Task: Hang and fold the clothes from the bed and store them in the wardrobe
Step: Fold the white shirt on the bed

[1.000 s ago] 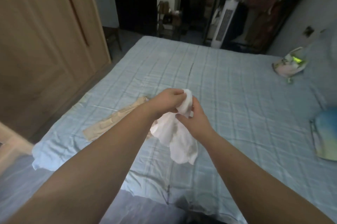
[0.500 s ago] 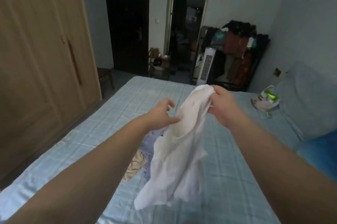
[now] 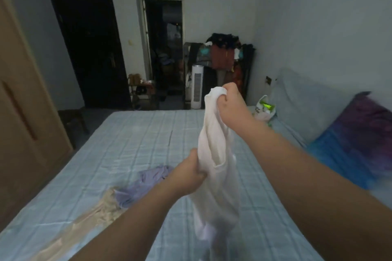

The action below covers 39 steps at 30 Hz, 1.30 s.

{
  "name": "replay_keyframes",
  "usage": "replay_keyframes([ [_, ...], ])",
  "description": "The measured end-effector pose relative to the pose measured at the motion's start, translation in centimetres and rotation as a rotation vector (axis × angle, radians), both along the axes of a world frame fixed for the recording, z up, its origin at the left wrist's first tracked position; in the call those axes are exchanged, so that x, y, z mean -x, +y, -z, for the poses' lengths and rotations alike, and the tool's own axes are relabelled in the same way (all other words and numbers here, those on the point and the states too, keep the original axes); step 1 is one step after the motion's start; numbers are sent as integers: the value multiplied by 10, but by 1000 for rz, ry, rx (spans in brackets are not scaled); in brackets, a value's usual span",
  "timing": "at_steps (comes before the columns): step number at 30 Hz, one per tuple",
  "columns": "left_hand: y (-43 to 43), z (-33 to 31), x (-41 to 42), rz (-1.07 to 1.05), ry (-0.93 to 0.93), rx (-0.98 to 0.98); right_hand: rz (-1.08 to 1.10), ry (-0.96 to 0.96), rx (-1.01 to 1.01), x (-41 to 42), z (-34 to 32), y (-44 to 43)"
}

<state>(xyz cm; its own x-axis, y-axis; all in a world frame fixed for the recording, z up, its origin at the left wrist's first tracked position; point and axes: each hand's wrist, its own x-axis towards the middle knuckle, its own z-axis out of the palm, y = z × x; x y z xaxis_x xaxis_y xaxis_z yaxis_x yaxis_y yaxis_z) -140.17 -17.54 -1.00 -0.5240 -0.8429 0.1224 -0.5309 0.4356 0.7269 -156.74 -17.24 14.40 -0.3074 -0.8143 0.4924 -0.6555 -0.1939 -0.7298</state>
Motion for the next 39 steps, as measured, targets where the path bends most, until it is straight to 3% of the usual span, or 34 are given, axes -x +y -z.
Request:
replay_keyframes([
  [11,-72,-70,-18,-291,185,48,185,25,-13,93,-13,25],
  [13,-71,-84,-16,-138,190,-79,186,10,-38,95,-17,28],
  [17,-43,-80,9,279,0,-271,243,39,-55,88,-24,28],
  [23,-15,-47,63,376,37,-323,348,90,-57,88,-21,19],
  [27,-22,-34,81,216,58,-173,317,121,-45,99,-16,22],
  [32,-60,-32,53,32,295,-458,312,135,-3,138,-16,45],
  [34,-75,-40,36,-12,326,-474,287,181,-67,151,-17,53],
  [39,-98,-81,18,-182,346,-112,-1,317,-340,159,-22,65],
])
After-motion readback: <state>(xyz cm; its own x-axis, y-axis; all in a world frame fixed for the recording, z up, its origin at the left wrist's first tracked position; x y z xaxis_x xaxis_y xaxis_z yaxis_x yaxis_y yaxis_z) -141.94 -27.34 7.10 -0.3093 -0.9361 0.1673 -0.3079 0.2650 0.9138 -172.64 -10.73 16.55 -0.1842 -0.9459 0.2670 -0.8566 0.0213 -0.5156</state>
